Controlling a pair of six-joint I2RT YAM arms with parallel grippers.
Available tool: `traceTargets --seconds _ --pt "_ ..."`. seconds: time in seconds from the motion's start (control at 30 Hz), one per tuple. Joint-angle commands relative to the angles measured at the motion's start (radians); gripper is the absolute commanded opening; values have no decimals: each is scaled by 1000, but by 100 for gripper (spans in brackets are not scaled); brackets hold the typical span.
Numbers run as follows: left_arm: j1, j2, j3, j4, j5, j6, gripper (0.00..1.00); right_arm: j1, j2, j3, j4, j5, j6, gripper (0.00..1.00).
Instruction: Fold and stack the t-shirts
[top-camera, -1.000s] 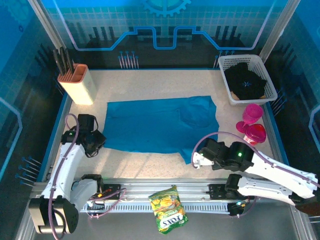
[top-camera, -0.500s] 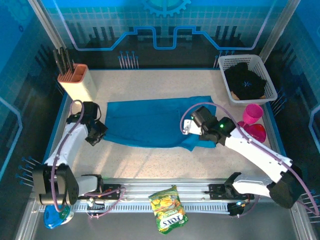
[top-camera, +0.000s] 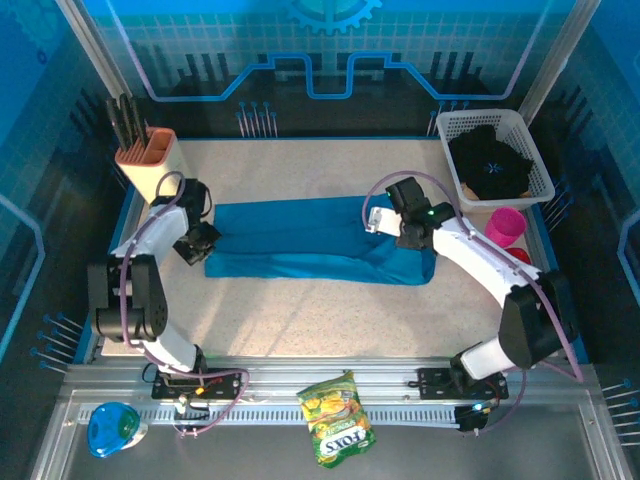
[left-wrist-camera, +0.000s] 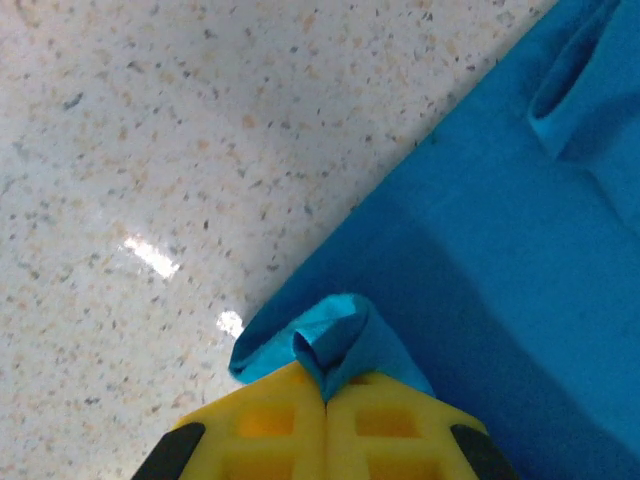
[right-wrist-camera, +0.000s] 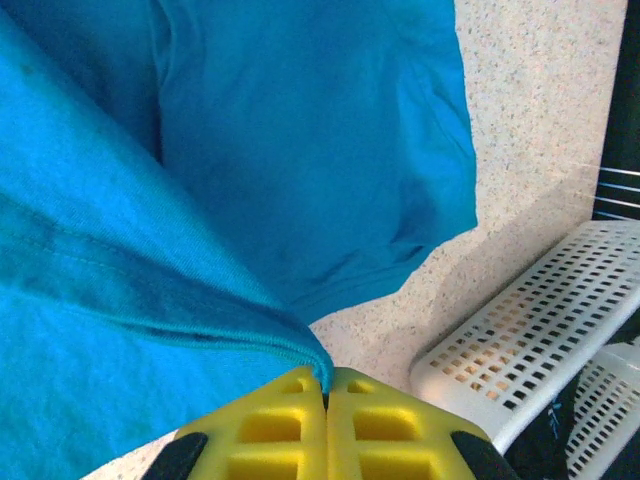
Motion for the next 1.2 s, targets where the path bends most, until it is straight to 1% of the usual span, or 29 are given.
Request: traceTargets --seconds 0.0,0.17,0.2,0.27,0.33,0.5,0.6,0.73,0.9,1.17 --pt "10 54 49 -2 -41 30 0 -26 58 45 54 -18 0 0" --pt "9 126 88 4 -44 31 0 -40 129 70 95 -5 17 0" --pt "9 139 95 4 -44 33 3 -41 140 74 102 -5 18 0" --pt "9 162 104 6 -44 36 22 -42 160 80 112 -5 20 0" --pt "9 175 107 10 -47 38 36 -46 180 93 119 -5 22 0" --pt "9 175 102 15 -57 34 60 -61 242 146 105 -8 41 0" --pt "9 165 96 11 -65 33 69 -70 286 179 98 -13 57 0" --pt "9 141 81 9 -72 31 76 -77 341 208 108 -22 71 0" --pt "9 103 64 6 -70 30 80 -79 402 231 140 -16 78 0" --pt "9 47 57 -16 -71 29 81 -86 455 247 209 13 116 0"
